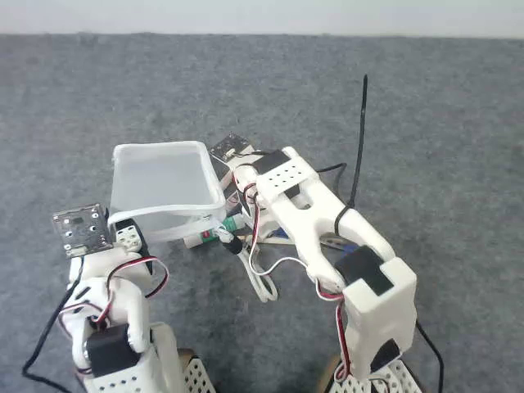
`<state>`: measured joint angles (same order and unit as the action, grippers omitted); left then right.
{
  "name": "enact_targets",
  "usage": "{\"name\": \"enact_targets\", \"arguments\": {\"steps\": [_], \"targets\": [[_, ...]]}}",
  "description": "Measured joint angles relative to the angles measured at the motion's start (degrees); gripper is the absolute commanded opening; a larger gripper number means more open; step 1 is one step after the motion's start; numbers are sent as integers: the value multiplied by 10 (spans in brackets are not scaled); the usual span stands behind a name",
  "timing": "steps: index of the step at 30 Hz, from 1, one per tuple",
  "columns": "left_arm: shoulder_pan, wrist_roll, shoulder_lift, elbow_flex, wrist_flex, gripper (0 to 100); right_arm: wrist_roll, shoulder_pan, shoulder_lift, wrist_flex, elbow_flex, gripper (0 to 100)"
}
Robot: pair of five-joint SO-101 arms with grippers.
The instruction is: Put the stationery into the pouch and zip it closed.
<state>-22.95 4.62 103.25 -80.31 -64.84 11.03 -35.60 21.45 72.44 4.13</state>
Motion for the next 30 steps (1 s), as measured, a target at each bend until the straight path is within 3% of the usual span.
{"name": "enact_targets", "arguments": {"steps": [12, 19, 30], "targets": [[0, 0, 0, 0, 0, 11, 2, 2, 23, 38, -36, 107], [0, 0, 0, 0, 0, 11, 60, 1, 23, 70, -37, 206], [0, 0, 0, 0, 0, 11, 78, 6, 23, 65, -37, 117]]}}
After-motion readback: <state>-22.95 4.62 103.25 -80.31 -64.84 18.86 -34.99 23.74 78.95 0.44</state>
